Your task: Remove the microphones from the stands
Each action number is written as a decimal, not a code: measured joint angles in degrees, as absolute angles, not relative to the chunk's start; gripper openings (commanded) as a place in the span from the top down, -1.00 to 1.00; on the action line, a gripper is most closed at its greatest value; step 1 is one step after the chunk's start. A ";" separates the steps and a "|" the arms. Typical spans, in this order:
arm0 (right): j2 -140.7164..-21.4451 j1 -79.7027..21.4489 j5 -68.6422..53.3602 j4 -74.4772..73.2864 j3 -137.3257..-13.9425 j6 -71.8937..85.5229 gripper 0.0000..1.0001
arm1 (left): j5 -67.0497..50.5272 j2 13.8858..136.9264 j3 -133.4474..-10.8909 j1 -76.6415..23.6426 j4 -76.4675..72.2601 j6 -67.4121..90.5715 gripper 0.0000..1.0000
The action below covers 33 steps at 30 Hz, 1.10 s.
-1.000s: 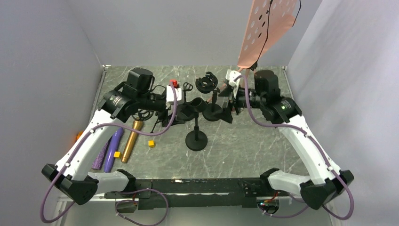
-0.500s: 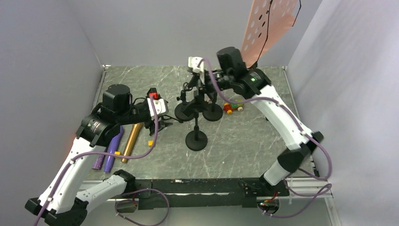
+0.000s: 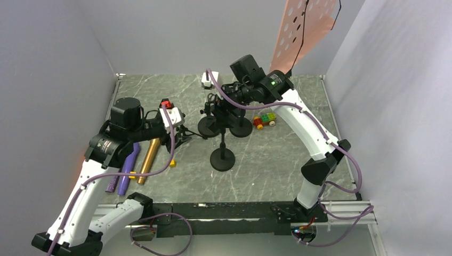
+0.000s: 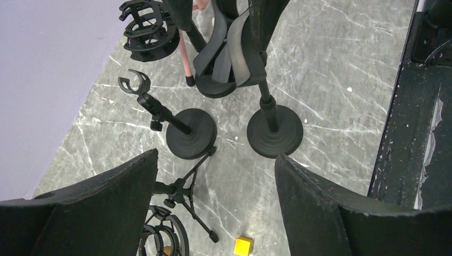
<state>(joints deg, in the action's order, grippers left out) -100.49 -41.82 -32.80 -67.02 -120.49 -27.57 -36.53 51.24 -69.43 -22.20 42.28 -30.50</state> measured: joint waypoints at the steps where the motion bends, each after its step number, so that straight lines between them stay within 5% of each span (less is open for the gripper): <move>1: -100.49 -41.82 -32.16 -67.64 -120.49 -27.46 -0.68 | -36.82 51.27 -69.36 -22.02 42.11 -30.20 -0.68; 16: -98.89 -42.15 -30.63 -71.00 -119.02 -29.02 0.40 | -41.58 51.59 -66.26 -21.34 39.20 -26.96 -0.61; 20: -90.32 -41.08 -31.31 -69.23 -109.45 -32.53 0.60 | -45.63 51.77 -61.76 -21.32 37.93 -27.31 -0.58; 23: -79.94 -39.42 -31.27 -69.30 -99.61 -36.71 0.98 | -48.12 52.03 -54.94 -22.59 31.33 -25.43 -0.59; 33: -54.83 -37.45 -27.99 -68.18 -77.87 -45.89 1.00 | -47.97 72.60 -41.23 -36.34 -7.22 -15.05 -0.55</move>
